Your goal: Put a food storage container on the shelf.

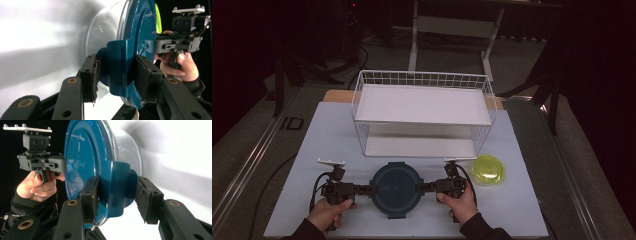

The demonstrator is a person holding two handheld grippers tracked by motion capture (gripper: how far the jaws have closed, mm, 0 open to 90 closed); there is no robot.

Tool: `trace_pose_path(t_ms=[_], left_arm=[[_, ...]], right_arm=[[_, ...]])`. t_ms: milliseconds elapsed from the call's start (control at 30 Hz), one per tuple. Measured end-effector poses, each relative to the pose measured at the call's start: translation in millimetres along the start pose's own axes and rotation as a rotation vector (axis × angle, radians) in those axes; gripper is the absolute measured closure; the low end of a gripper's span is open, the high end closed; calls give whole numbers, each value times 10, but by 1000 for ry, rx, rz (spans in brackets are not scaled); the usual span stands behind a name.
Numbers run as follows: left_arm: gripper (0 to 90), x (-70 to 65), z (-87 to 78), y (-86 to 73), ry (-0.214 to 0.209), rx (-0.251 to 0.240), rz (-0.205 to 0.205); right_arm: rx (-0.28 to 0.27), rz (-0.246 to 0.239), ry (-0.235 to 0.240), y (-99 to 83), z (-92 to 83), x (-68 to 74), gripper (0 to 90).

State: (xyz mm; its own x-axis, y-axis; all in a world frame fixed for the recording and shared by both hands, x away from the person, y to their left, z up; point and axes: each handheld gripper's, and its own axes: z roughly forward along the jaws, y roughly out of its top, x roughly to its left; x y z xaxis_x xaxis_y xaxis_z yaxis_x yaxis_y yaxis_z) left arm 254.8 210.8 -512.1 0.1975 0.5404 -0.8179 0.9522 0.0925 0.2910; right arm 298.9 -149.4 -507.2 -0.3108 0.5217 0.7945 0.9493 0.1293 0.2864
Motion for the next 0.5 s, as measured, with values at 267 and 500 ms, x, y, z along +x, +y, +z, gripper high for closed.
trace_pose_path(t_ms=[267,500], left_arm=[[565,-63,9,25,15,18,14],[566,-179,30,82,2,9,34]], right_arm=[[-4,-29,-13,-6,-42,31,555],[-28,-47,-12,18,-171,64,556]])
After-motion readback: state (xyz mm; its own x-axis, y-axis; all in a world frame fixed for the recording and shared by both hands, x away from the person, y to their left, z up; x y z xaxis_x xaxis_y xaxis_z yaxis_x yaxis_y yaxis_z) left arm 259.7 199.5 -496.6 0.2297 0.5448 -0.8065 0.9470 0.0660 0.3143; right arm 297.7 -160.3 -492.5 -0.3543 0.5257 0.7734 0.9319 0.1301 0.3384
